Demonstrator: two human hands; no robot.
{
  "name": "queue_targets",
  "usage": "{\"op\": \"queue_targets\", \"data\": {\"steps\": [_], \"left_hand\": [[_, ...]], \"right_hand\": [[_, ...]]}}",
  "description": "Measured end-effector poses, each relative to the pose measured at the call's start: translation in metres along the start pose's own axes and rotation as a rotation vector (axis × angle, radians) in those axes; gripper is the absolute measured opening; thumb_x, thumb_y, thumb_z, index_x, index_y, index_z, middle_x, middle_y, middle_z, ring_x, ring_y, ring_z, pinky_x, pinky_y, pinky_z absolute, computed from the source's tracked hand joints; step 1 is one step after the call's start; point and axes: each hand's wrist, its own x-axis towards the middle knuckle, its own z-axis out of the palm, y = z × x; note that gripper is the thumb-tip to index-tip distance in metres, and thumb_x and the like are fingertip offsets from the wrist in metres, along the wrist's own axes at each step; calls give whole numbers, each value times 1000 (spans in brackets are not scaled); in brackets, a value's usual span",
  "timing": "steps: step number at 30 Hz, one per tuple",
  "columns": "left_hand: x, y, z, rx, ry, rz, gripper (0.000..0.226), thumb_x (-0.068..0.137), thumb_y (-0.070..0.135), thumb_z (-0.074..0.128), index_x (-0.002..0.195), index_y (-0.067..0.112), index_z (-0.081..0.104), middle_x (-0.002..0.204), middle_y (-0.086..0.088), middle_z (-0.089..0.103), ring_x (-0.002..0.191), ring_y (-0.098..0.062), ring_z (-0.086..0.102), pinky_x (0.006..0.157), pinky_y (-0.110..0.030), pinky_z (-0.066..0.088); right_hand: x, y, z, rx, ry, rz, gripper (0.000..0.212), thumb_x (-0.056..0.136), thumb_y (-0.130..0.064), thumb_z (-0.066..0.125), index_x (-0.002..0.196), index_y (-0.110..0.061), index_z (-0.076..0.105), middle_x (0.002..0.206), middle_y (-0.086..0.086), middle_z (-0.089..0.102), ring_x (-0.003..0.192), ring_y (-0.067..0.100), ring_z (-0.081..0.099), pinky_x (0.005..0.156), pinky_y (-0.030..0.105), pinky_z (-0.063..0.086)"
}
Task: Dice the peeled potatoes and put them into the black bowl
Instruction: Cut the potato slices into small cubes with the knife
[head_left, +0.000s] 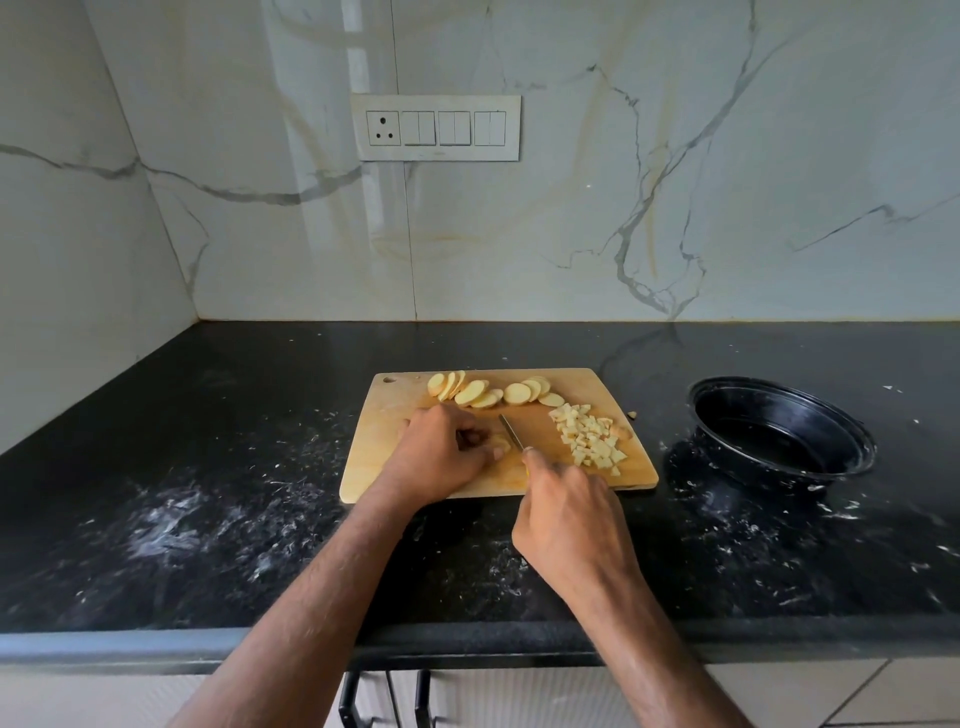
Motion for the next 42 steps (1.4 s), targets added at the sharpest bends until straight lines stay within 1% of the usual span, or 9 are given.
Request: {"op": "queue_targets", "data": {"steps": [5,9,14,18,22,29,33,36,42], "left_hand": [[3,2,1,19,1,-5,22,84,33,79,105,28,79,90,16,62,95,-19,60,95,-48,48],[3,1,2,-8,8,-32,21,82,34,80,104,33,79,98,13,67,97,-19,60,95,-48,48],[2,2,5,-11,28,-61,23,83,31,81,106,26,79,103,7,73,99,-18,61,96,-45,50],[4,3,11,-47,61,-105,20,82,33,81,101,26,81,98,7,76,99,-22,63,95,-45,51],[7,6,13,-21,86,-75,13,82,24,80,94,20,82,93,2,76,93,-23,64,94,-45,50],[9,5,15,-22,90,-92,14,81,24,81,95,21,81,95,3,77,94,-22,65,95,-43,50],[10,3,16,-5,92,-84,9,80,25,81,88,22,82,85,5,76,86,-21,65,88,-44,53],[11,2,17,2,96,-89,9,79,25,80,88,23,82,85,5,75,86,-21,64,87,-43,53],[11,2,20,14,98,-106,11,79,27,79,89,24,82,84,6,75,85,-20,64,84,-41,55]], "right_hand": [[0,-2,1,-9,-11,-63,34,92,-16,55,125,-16,56,89,3,71,75,20,69,67,32,58],[0,-1,0,2,2,-32,32,92,-16,56,124,-16,58,86,1,71,73,18,70,66,30,59],[-1,0,2,17,18,-16,33,95,-20,54,127,-18,56,86,0,71,74,17,70,66,28,58],[1,2,3,58,49,19,38,97,-23,55,134,-19,53,83,1,69,72,17,68,65,27,58],[0,1,4,79,42,-16,41,97,-25,55,138,-21,51,87,1,69,74,16,68,66,28,59],[0,0,3,55,50,-50,36,95,-20,57,131,-17,56,80,1,68,67,17,68,61,30,59],[0,1,2,51,40,-66,42,96,-20,56,137,-15,55,85,0,70,69,14,68,61,28,58],[1,2,3,35,23,-73,45,95,-19,56,140,-14,54,85,1,70,66,13,66,59,26,55],[0,4,0,68,8,-53,42,94,-18,58,136,-15,57,83,2,71,69,16,65,63,25,52]]}}
